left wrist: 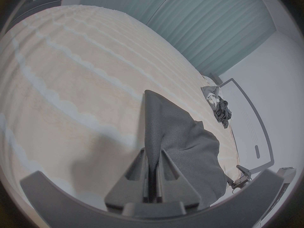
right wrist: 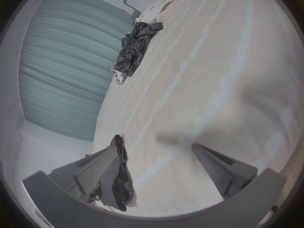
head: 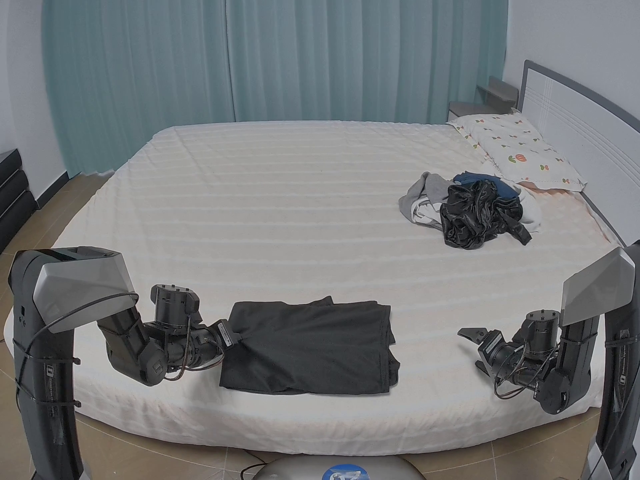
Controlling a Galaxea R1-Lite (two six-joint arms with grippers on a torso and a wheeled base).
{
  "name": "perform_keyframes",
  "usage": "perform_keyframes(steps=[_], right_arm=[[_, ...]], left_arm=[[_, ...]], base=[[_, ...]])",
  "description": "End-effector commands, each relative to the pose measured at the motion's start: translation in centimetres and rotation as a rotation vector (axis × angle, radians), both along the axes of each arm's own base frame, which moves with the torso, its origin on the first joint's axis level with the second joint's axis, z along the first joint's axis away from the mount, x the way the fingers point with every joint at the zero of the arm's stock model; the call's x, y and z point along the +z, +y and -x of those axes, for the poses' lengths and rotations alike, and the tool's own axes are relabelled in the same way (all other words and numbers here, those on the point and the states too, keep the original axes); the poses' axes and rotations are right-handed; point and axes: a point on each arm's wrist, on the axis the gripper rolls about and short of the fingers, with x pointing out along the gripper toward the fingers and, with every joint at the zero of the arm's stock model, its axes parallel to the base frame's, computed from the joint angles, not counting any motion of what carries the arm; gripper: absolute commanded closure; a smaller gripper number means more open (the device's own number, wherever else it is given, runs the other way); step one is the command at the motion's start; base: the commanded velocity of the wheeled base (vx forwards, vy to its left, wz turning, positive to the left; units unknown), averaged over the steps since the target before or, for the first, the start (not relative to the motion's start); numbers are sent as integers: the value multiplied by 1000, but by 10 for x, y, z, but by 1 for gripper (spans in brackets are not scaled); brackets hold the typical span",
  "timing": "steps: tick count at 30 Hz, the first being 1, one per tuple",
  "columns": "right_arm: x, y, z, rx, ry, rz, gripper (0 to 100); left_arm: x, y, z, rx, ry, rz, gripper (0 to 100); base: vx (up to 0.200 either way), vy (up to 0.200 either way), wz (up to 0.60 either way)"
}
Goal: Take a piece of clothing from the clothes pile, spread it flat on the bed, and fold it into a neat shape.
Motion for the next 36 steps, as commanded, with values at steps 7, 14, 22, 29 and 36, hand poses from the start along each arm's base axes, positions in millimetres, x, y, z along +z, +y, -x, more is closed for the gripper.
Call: perform_keyframes(steps=[7, 14, 22, 29, 36], right_arm=[[1, 0, -1, -1, -15, -3, 0], [1, 0, -1, -1, -15, -3, 0], [1, 0, -1, 0, -14, -1, 0], [4, 8, -1, 24, -27, 3, 0], [2, 33, 4, 86, -40, 58, 0]], left_arm=[[1, 4, 3, 7, 9, -2, 100], [0, 4, 7, 6, 20, -7, 100], [1, 4, 12, 4, 33, -13, 100], [0, 3, 14, -1, 38, -16, 100], [-3, 2, 23, -7, 60, -22, 0]], base=[[0, 200, 0], [0, 200, 0], [0, 200, 0], [0, 0, 0], [0, 0, 0]])
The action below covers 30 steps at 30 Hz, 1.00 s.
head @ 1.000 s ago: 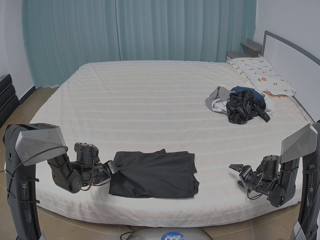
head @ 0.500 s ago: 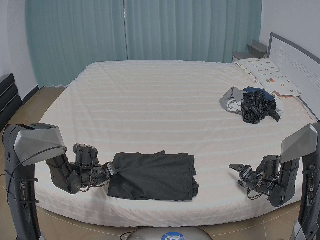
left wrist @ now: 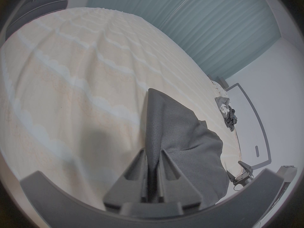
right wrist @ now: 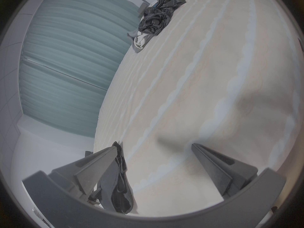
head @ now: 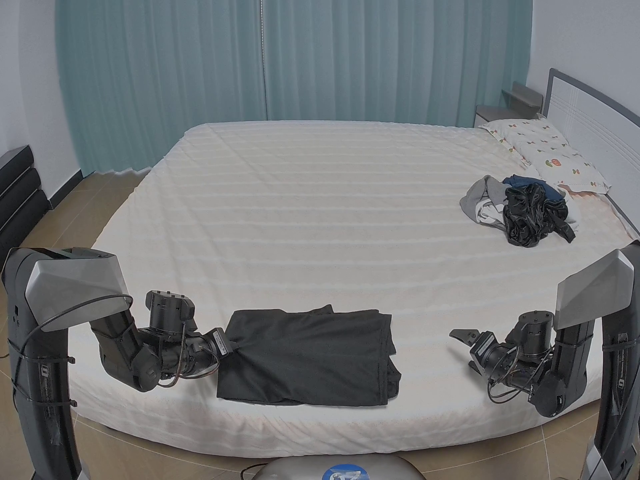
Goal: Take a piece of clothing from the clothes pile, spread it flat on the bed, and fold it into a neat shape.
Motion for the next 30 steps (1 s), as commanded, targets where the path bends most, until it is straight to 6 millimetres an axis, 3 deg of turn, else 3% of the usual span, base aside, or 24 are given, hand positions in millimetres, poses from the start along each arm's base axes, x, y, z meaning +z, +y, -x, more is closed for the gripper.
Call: perform_keyframes(steps=[1, 7, 12, 20, 30], right_arm=[[-2, 18, 5, 74, -15, 43, 0], [2, 23, 3, 126, -62, 110, 0], [-9, 48, 9, 267, -81, 192, 0], [-9, 69, -6, 317, -163, 202, 0], [-13, 75, -27, 302, -210, 191, 0]], left_arm=[[1, -4, 12, -15, 19, -13, 0], [19, -2, -3, 26, -62, 3, 0], [34, -6, -33, 83, -129, 95, 0], [17, -18, -51, 73, -112, 97, 0], [10, -20, -52, 71, -85, 82, 0]], base=[[0, 0, 0], [0, 0, 0], [0, 0, 0], [0, 0, 0], [0, 0, 0]])
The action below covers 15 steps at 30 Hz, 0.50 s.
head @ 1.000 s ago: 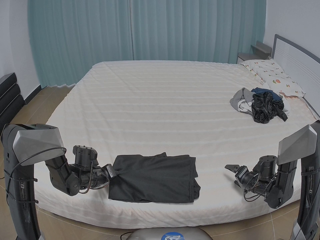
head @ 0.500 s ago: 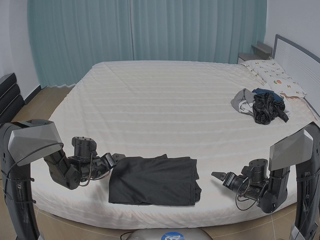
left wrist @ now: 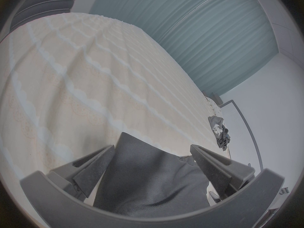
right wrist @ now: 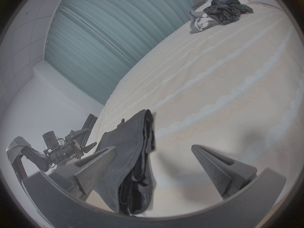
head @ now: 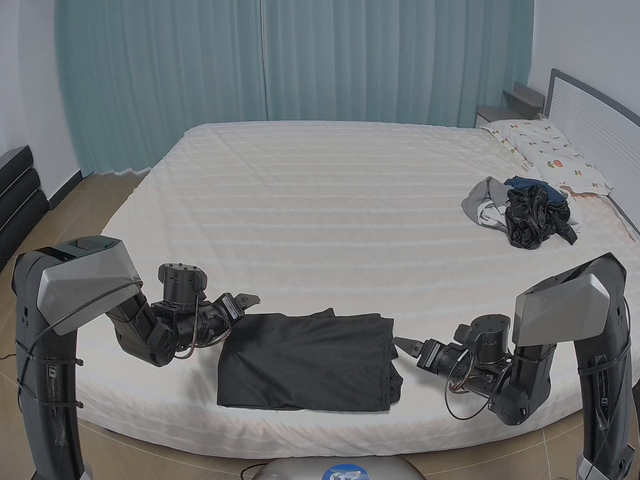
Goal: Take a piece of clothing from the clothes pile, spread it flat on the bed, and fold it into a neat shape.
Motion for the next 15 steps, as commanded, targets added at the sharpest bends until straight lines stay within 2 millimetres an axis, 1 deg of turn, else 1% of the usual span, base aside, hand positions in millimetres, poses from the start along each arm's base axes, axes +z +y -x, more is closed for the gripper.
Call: perform_keyframes(steps=[1, 5, 6, 11, 15], right_arm=[[-4, 2, -7, -3, -10, -4, 0], [-6, 2, -9, -5, -12, -6, 0], [-7, 1, -9, -10, -9, -5, 0], [-5, 0, -19, -28, -40, -12, 0], [-3, 6, -30, -43, -85, -22, 0]], left_arm=[[-7, -2, -1, -5, 13, -4, 0], [-14, -2, -2, -6, 35, -10, 0], [-17, -2, -3, -6, 48, -13, 100], [-18, 2, -4, 12, 52, -28, 100], [-18, 6, -5, 73, 42, -56, 100]], base=[[0, 0, 0], [0, 0, 0], [0, 0, 0], [0, 0, 0], [0, 0, 0]])
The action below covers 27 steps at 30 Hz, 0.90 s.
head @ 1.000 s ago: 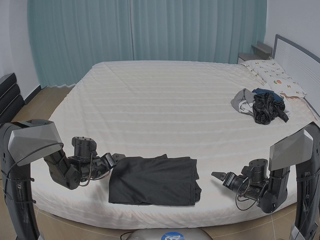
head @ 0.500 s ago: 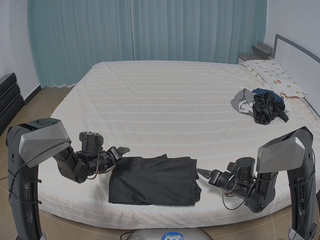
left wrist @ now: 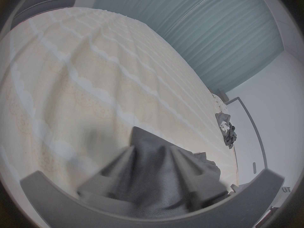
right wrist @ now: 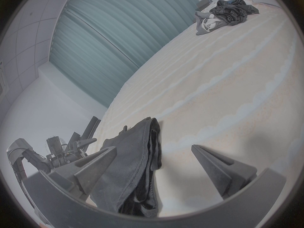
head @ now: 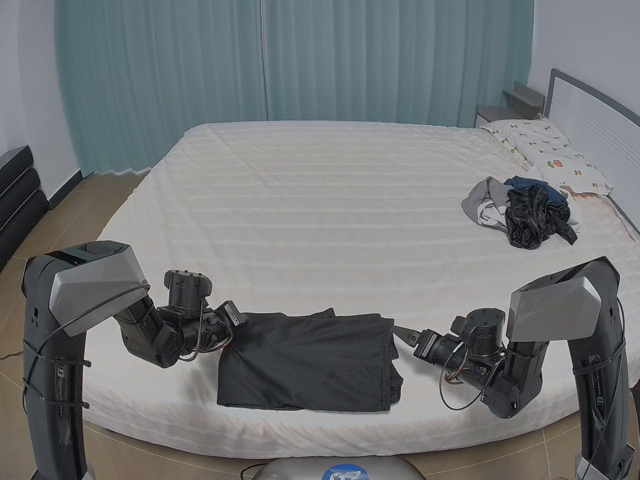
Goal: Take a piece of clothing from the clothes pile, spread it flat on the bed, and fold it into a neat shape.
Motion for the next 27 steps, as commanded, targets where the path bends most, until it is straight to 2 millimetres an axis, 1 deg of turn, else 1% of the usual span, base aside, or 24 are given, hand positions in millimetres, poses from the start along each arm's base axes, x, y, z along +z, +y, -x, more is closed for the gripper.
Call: perform_keyframes(steps=[1, 4, 5, 6, 7, 8, 12, 13, 15, 17, 18, 20, 23, 25, 27], right_arm=[[0, 7, -12, -1, -39, -11, 0], [1, 14, -23, 6, -33, -4, 0], [1, 14, -23, 6, -33, -4, 0], [3, 19, -32, 9, -21, 2, 0], [3, 19, -32, 9, -21, 2, 0], [5, 24, -38, 14, -24, 0, 0], [9, 31, -49, 26, -26, -2, 0], [8, 32, -49, 28, -23, -1, 0], [4, 40, -57, 37, -12, 4, 0], [-4, 46, -56, 50, 9, 14, 0], [-6, 49, -55, 56, 11, 16, 100], [-9, 51, -55, 58, 15, 19, 100], [-8, 50, -58, 47, 4, 16, 100], [-5, 49, -61, 33, -13, 9, 100], [0, 42, -71, -14, -41, 3, 100]], left_arm=[[-2, 5, -1, 46, -2, -20, 100], [-2, 8, 0, 60, 1, -24, 100], [-2, 8, 0, 60, 1, -24, 100], [-2, 10, -1, 65, -1, -25, 100], [-2, 10, -1, 65, -1, -25, 100], [-2, 10, -1, 66, 1, -24, 100], [-3, 10, 0, 65, 4, -26, 100], [-3, 10, 0, 65, 4, -26, 100], [-3, 10, 0, 65, 5, -26, 100], [-3, 10, 0, 65, 5, -26, 100], [-3, 10, 0, 65, 7, -26, 100], [-3, 10, 0, 66, 7, -25, 100], [-3, 10, 0, 65, 5, -26, 100], [-3, 10, 1, 65, 7, -26, 100], [-3, 9, 1, 64, 7, -25, 100]], base=[[0, 0, 0], [0, 0, 0], [0, 0, 0], [0, 0, 0], [0, 0, 0], [0, 0, 0], [0, 0, 0], [0, 0, 0], [0, 0, 0], [0, 0, 0], [0, 0, 0], [0, 0, 0], [0, 0, 0], [0, 0, 0], [0, 0, 0]])
